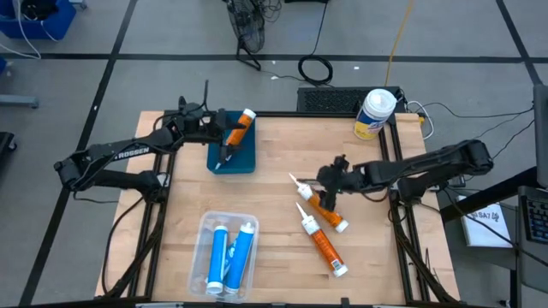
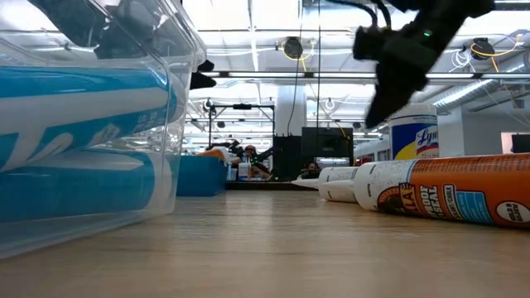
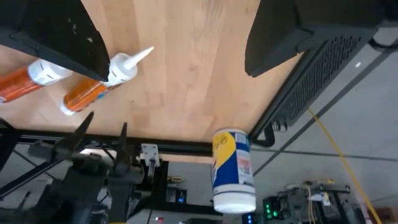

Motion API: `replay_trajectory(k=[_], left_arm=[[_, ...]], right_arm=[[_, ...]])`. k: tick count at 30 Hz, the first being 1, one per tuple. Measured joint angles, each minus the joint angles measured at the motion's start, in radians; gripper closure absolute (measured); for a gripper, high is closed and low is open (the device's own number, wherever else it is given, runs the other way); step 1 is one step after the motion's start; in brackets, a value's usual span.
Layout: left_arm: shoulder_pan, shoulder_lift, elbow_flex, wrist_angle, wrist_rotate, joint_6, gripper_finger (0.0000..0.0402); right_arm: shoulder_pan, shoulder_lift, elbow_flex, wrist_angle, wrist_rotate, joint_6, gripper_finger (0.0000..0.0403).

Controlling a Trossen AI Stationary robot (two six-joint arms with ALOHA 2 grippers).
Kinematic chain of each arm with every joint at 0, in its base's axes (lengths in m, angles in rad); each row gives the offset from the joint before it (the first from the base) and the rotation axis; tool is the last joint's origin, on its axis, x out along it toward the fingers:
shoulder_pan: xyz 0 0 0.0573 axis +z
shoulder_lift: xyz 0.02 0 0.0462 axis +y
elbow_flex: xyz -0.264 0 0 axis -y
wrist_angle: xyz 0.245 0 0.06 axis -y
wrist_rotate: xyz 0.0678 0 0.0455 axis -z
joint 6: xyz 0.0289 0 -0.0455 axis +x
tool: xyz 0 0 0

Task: Pick & place silicon tubes, Sealant and Lysol wipes
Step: Put the right orange sealant into the blue bin

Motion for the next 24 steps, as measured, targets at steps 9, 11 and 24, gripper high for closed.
replay_trajectory(k=[9, 11, 24], left_arm=[[-0.003, 0.0, 0.0, 0.026, 0.0, -0.017, 0.0036], [-0.004, 0.0, 0.0, 0.026, 0.0, -0.027, 0.0036], [-0.018, 0.0, 0.0, 0.023, -0.001, -0.032, 0.0031]], right_arm=[[0.108, 0.099, 0.001, -0.086, -0.185, 0.247, 0.014], [0.132, 0.126, 0.001, -0.085, -0.207, 0.27, 0.014], [0.199, 0.267, 0.004, -0.111, -0.201, 0.371, 0.014]])
